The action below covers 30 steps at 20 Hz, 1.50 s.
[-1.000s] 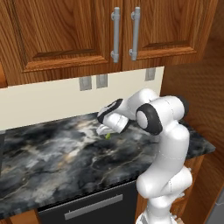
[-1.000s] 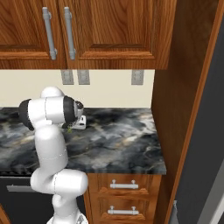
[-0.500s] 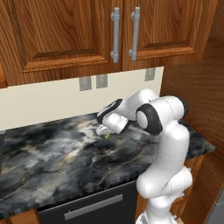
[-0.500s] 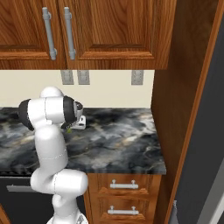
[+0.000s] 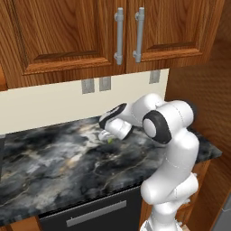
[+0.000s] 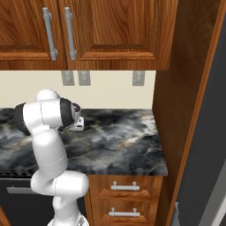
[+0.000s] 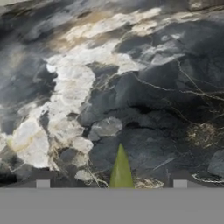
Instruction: Open the fridge, remove the mango, lemon wedge, and chicken drumstick, and place them on any counter.
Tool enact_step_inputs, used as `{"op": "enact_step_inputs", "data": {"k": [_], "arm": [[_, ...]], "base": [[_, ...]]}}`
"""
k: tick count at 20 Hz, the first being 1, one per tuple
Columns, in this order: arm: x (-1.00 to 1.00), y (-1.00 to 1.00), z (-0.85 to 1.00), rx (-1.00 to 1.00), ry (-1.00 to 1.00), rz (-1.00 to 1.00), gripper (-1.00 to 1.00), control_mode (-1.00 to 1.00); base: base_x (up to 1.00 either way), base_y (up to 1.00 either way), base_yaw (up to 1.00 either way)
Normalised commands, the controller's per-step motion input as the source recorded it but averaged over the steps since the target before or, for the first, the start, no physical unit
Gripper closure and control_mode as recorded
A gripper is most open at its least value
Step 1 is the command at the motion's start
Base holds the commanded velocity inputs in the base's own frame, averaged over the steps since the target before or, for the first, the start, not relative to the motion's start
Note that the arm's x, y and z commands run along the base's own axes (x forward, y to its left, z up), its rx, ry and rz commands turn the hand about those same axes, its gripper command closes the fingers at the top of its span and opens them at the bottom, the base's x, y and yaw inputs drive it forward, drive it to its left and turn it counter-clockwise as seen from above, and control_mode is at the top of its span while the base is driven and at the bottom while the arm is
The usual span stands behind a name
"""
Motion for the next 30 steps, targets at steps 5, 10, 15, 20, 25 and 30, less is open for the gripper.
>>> {"op": "enact_step_inputs", "data": {"k": [5, 10, 15, 20, 25, 30], "arm": [[-0.34, -0.04, 0.21, 0.0, -0.1, 0.0, -1.0, -1.0], [-0.48, -0.18, 0.58, 0.0, -0.12, 0.0, -1.0, -1.0], [-0.55, -0.32, 0.65, 0.0, -0.1, 0.0, -1.0, -1.0], [-0.5, -0.31, 0.95, 0.0, -0.03, -0.01, -1.0, -1.0], [-0.36, -0.36, 1.0, 0.0, 0.0, -0.02, -1.0, -1.0], [-0.23, -0.32, 1.0, 0.0, 0.0, -0.03, -1.0, -1.0]], "base": [[0.0, 0.0, 0.0], [0.0, 0.0, 0.0], [0.0, 0.0, 0.0], [0.0, 0.0, 0.0], [0.0, 0.0, 0.0], [0.0, 0.0, 0.0]]}}
